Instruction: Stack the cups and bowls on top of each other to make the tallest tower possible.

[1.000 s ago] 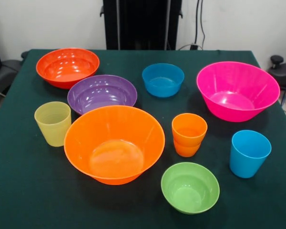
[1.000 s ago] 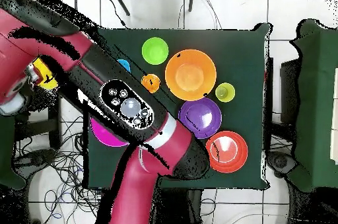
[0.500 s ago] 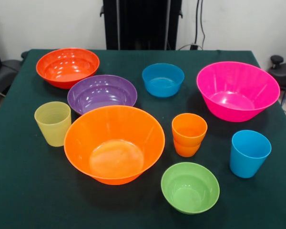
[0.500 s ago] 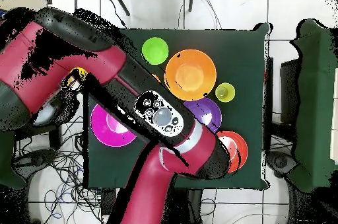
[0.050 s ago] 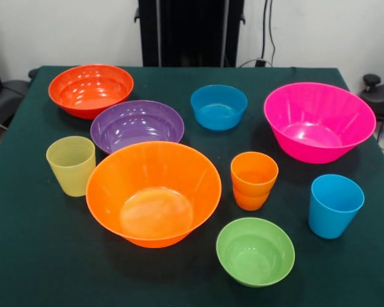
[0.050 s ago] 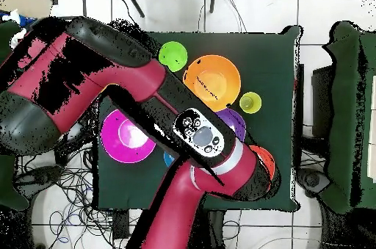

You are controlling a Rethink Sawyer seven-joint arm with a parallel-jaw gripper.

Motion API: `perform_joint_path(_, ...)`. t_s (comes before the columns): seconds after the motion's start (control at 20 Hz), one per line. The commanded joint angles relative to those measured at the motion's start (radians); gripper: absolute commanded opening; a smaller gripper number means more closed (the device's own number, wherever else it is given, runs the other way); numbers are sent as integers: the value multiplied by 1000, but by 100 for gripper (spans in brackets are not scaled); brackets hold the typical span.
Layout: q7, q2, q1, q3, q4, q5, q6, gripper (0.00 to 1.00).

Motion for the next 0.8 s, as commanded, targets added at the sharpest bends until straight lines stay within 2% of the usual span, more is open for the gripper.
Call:
perform_joint_path(0.05,128,22,-43,-23,-85,-55,134,0)
perform_joint_path(0.25,30,11,-105,-26,-85,-36,139,0)
perform_joint_path(0.4,-4,13,-124,-27,-76,-25,129,0)
perform_joint_path(0.5,9,19,-129,-28,-81,-21,126,0)
perform_joint_path(0.8,311,41,-77,-13,-153,-40,165,0)
